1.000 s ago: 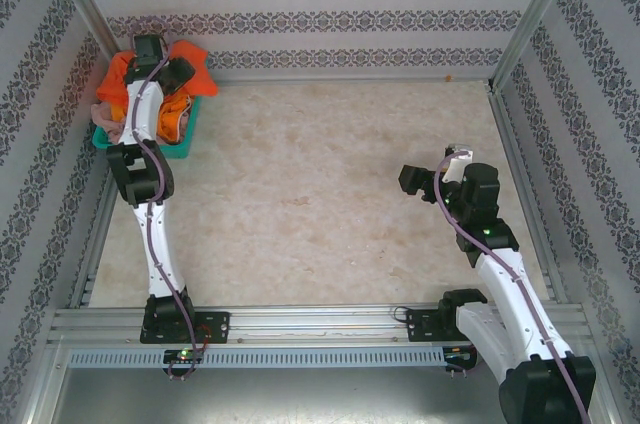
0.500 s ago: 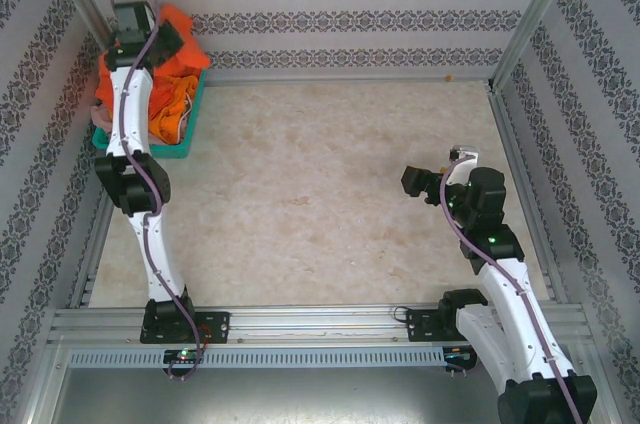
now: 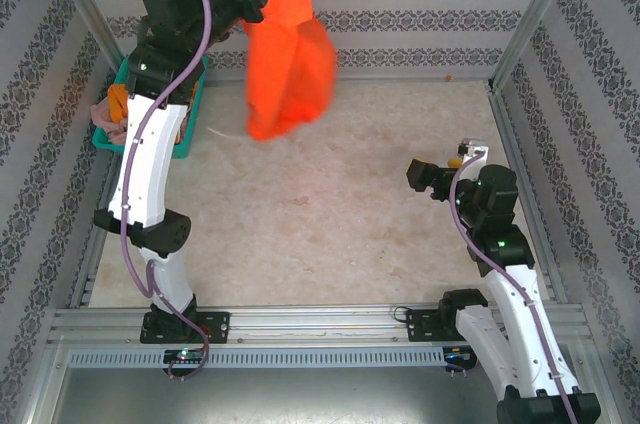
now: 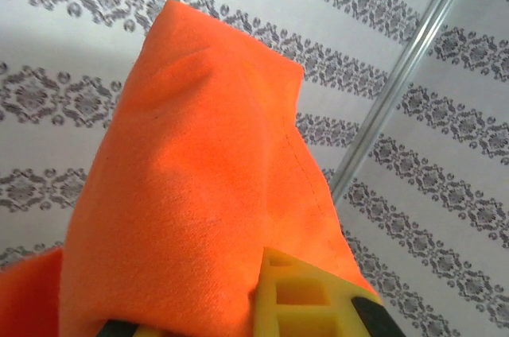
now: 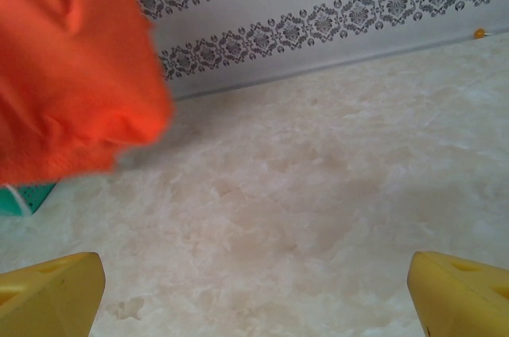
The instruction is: Fold and stack the shorts
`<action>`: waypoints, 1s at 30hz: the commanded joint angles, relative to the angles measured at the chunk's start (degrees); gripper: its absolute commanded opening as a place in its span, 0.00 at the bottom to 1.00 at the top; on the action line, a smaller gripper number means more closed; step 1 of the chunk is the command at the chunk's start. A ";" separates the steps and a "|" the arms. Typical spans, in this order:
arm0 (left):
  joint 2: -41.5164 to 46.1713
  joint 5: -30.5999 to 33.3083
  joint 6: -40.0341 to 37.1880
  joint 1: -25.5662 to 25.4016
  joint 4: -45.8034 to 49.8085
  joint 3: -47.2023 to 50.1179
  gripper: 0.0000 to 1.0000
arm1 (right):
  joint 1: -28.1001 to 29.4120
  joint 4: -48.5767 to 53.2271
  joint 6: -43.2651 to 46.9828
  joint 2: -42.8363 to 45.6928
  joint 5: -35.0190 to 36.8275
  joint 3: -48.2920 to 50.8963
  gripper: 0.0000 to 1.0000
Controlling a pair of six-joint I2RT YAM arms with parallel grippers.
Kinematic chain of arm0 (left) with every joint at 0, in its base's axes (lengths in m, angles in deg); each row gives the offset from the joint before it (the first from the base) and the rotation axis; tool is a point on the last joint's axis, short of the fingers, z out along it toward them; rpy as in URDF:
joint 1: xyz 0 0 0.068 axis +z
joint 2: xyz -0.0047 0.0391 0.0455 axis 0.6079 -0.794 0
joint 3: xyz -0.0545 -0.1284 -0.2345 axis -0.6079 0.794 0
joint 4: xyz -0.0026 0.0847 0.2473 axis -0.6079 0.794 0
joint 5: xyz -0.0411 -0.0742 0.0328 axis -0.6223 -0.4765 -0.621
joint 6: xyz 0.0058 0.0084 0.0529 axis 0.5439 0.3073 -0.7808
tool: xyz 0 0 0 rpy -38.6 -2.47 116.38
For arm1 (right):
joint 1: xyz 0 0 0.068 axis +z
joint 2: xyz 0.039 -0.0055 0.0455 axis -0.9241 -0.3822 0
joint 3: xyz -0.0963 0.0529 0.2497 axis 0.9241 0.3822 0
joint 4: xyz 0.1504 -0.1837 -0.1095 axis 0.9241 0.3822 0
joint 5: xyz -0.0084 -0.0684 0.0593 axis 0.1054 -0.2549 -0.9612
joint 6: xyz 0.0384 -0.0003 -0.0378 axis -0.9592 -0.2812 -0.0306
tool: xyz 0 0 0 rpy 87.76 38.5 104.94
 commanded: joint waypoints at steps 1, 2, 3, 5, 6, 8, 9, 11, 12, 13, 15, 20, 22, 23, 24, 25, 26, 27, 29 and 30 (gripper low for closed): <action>-2.17 -0.75 1.73 -1.77 -4.46 -0.02 0.00 | 0.67 1.64 0.44 1.20 1.06 -2.28 0.98; -2.73 -0.12 3.07 -1.93 -4.39 0.10 0.00 | 0.64 1.70 0.18 1.26 1.37 -2.47 0.98; -3.56 -0.09 4.21 -1.86 -4.15 0.12 0.00 | 0.66 2.00 -0.03 1.26 1.83 -2.67 0.98; -5.25 0.59 4.97 -1.96 -2.31 0.56 0.00 | 0.65 3.03 -0.50 1.11 2.71 -3.11 0.98; -6.13 0.67 4.96 -1.82 -1.36 1.40 0.00 | 0.62 3.57 -0.48 0.95 3.00 -3.22 0.98; -7.63 1.44 4.20 -1.82 0.27 4.04 0.07 | 0.62 4.75 -0.56 0.57 3.18 -3.22 0.98; -8.30 1.89 3.89 -1.75 0.61 5.98 0.16 | 0.66 5.48 -0.57 0.31 3.10 -3.25 0.98; -9.60 2.26 2.99 -1.45 0.15 10.23 0.47 | 0.67 6.72 -0.65 -0.26 2.83 -3.22 0.98; -10.35 2.43 2.71 -1.04 -0.06 12.16 0.62 | 0.67 7.32 -0.68 -0.61 2.58 -3.31 0.98; -10.89 2.52 2.57 -0.71 0.02 13.50 0.69 | 0.65 8.07 -0.68 -0.97 2.28 -3.44 0.97; -10.86 2.43 3.08 -0.04 0.69 16.58 0.81 | 0.80 9.69 -0.65 -2.08 0.89 -4.04 0.98; 1.04 2.54 4.53 0.09 -11.76 39.72 1.00 | 4.66 13.72 1.33 -5.57 1.41 -5.77 0.98; 7.91 3.65 5.14 0.46 -18.70 51.84 1.00 | 8.30 15.41 2.75 -7.44 4.25 -6.92 0.98; 11.11 4.10 5.82 0.75 -21.21 57.39 1.00 | 11.37 16.01 3.87 -8.67 6.21 -7.36 0.97; 13.94 4.18 6.76 1.28 -22.92 62.59 1.00 | 14.71 16.35 4.89 -10.01 8.67 -7.97 0.98; 16.44 3.95 7.68 1.90 -23.83 66.57 1.00 | 18.04 16.62 6.19 -11.41 11.10 -8.58 0.98; 18.87 3.83 8.84 2.66 -24.59 70.83 1.00 | 22.28 16.72 7.53 -13.08 14.29 -9.35 0.97; 21.09 3.41 9.60 3.43 -25.34 74.62 1.00 | 26.65 16.53 8.93 -15.19 17.63 -10.20 0.97; 24.49 2.75 10.66 4.94 -25.65 80.83 1.00 | 34.36 16.00 11.37 -20.12 23.18 -12.38 0.97; 26.40 2.50 11.27 5.77 -25.59 83.88 1.00 | 37.80 15.70 12.22 -23.45 25.39 -13.89 0.96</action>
